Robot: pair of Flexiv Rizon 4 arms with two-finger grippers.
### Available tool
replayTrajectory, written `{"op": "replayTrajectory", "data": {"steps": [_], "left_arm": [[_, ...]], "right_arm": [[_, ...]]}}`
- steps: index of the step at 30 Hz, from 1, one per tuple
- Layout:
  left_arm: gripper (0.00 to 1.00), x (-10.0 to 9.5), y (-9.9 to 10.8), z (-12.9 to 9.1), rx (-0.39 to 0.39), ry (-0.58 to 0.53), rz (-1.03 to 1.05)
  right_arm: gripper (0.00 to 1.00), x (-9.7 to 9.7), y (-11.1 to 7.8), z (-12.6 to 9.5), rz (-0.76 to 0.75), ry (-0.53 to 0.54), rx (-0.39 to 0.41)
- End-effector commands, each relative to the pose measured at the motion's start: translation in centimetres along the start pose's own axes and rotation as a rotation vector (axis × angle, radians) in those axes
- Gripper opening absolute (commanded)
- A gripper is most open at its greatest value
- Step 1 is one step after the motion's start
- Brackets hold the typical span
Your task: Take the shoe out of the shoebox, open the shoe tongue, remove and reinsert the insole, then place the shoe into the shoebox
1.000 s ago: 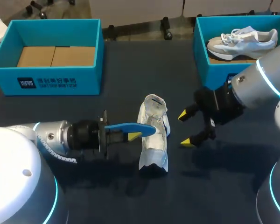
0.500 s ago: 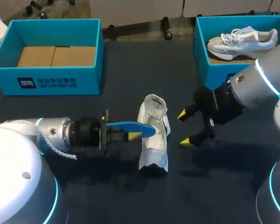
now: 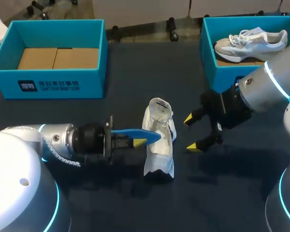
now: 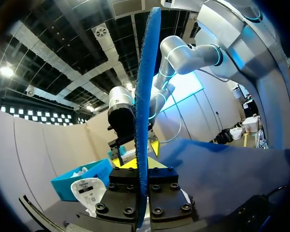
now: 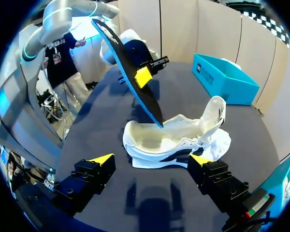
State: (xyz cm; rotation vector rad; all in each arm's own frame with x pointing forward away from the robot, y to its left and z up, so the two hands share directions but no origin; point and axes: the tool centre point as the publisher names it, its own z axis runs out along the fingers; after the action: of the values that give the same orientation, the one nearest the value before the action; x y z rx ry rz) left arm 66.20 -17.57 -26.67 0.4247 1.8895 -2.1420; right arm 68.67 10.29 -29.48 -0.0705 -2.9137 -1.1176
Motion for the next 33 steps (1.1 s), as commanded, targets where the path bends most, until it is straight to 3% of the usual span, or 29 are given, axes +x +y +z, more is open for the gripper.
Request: {"op": "replayTrajectory", "data": {"steps": [1,21,33], "left_arm": [[0.0,0.3,0.2,0.1,-0.006,-0.001,-0.003],[0.0,1.0,-0.6,0.9,0.004,0.004,-0.004],[0.0,0.5,-0.7,2.3,0.018,0.021,0.014]], "right_arm": [[1.0,0.0,0.0,0.2,0.001,-0.002,0.003],[1.0,0.0,0.0,0.2,0.001,-0.002,0.003],[1.0,0.0,0.0,0.2,0.001,-0.002,0.003]]}}
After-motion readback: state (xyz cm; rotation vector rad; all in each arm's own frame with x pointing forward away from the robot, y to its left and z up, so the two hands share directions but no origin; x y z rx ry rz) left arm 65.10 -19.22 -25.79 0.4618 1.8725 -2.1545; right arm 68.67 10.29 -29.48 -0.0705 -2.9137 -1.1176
